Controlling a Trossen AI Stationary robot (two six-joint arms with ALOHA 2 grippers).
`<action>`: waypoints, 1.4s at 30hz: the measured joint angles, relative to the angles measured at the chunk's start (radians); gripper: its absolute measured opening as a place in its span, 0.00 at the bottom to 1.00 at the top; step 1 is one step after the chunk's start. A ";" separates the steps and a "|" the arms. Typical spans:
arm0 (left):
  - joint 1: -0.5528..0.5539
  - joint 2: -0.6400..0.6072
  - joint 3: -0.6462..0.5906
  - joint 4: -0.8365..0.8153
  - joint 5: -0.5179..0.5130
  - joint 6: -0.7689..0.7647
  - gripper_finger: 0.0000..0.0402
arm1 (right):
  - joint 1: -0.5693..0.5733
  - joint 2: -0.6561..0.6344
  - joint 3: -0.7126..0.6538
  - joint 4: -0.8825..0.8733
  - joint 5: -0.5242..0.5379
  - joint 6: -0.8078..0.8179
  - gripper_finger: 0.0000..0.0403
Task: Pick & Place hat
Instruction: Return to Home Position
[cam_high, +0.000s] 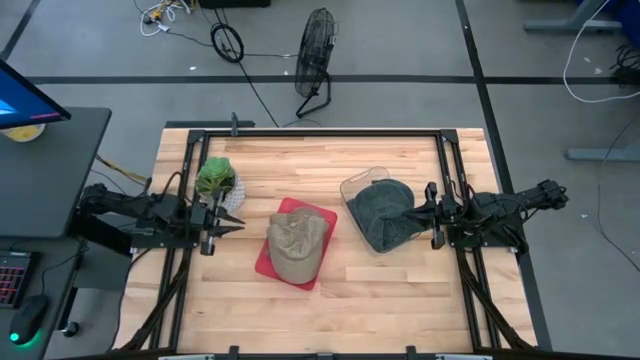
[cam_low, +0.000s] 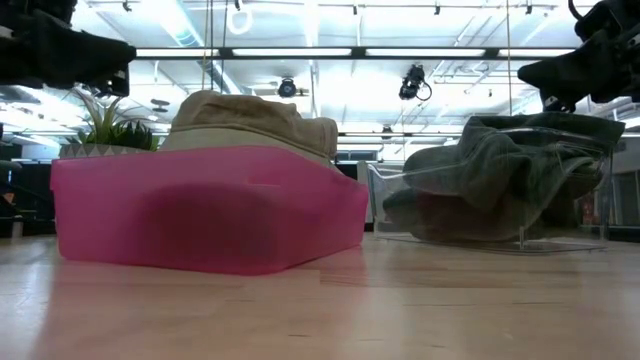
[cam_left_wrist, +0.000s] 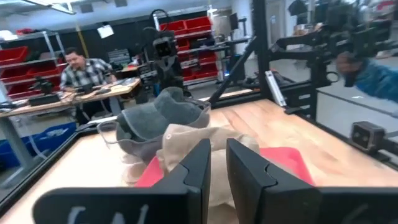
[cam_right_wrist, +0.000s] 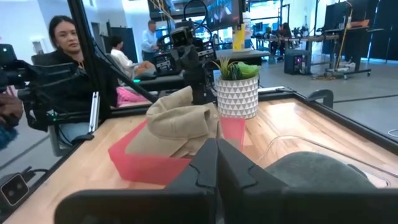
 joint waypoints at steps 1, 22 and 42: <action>0.000 0.000 0.000 -0.001 0.008 -0.003 0.13 | 0.000 0.000 0.000 0.000 0.000 0.000 0.01; 0.000 0.003 -0.044 0.025 0.014 -0.025 0.13 | 0.000 0.000 0.000 -0.002 0.004 0.000 0.01; 0.000 0.014 -0.047 0.032 0.026 -0.127 0.13 | 0.000 0.000 0.001 -0.001 0.005 -0.001 0.03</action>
